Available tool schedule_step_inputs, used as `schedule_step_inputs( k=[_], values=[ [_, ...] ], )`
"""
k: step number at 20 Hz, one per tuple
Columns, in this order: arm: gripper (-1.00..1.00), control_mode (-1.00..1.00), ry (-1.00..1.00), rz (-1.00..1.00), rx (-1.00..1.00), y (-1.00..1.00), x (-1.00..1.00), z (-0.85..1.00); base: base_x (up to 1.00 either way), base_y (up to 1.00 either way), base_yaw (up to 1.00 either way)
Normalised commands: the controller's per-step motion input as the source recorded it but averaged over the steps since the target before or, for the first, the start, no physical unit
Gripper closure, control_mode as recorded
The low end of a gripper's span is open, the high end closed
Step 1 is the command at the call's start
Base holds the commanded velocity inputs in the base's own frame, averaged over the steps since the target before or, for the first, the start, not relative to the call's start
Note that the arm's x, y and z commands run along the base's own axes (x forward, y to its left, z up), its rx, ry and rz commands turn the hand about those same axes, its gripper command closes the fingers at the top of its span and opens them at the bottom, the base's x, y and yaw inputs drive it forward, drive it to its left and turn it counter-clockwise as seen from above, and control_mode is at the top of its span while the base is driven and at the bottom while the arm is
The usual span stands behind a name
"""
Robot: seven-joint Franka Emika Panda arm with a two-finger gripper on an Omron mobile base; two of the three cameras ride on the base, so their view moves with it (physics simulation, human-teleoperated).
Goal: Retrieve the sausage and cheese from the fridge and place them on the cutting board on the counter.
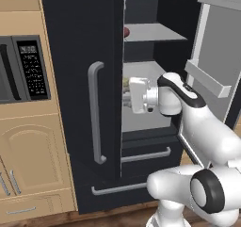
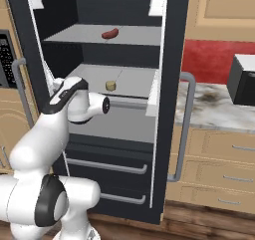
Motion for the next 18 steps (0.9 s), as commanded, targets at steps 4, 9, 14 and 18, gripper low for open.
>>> schedule_step_inputs(
  k=[4, 9, 14, 18],
  values=[
    [-1.0, -1.0, -0.13, 0.1, -0.07, 1.0, -0.25, -0.01, 0.0, 0.0, 0.0],
    [-1.0, -1.0, -0.16, 0.07, -0.11, 1.0, -0.37, 0.0, 0.0, 0.0, 0.0],
    [-1.0, -1.0, -0.23, 0.0, -0.1, 1.0, -0.36, 0.0, 0.0, 0.0, 0.0],
    [-1.0, -1.0, -0.24, 0.0, -0.08, 1.0, -0.23, 0.0, 0.0, 0.0, 0.0]
  ],
)
